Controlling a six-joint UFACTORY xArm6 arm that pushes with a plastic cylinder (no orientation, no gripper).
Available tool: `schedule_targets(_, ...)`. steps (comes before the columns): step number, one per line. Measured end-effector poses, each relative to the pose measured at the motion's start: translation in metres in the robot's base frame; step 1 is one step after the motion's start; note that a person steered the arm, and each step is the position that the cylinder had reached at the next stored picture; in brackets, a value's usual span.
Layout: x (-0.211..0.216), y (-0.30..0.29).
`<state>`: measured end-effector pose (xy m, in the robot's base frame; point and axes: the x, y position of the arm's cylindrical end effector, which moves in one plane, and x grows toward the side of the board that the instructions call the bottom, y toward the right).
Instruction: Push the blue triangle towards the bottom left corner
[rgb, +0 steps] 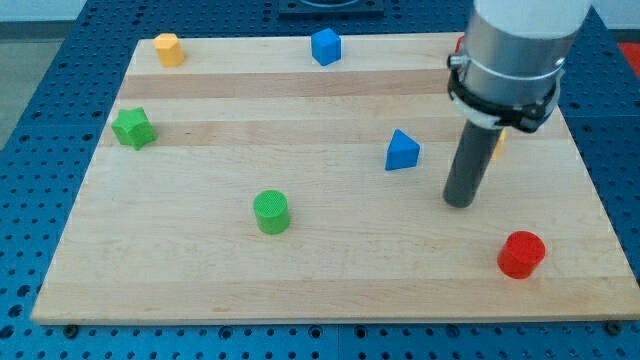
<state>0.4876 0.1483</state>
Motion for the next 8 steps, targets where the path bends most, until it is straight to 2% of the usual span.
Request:
schedule_targets(1, -0.050, -0.012)
schedule_targets(2, -0.092, -0.122)
schedule_targets(3, -0.084, -0.217)
schedule_targets(4, -0.105, -0.137)
schedule_targets(5, -0.094, -0.079)
schedule_targets(6, -0.058, -0.161)
schedule_targets(7, -0.044, -0.273)
schedule_targets(8, -0.051, -0.243)
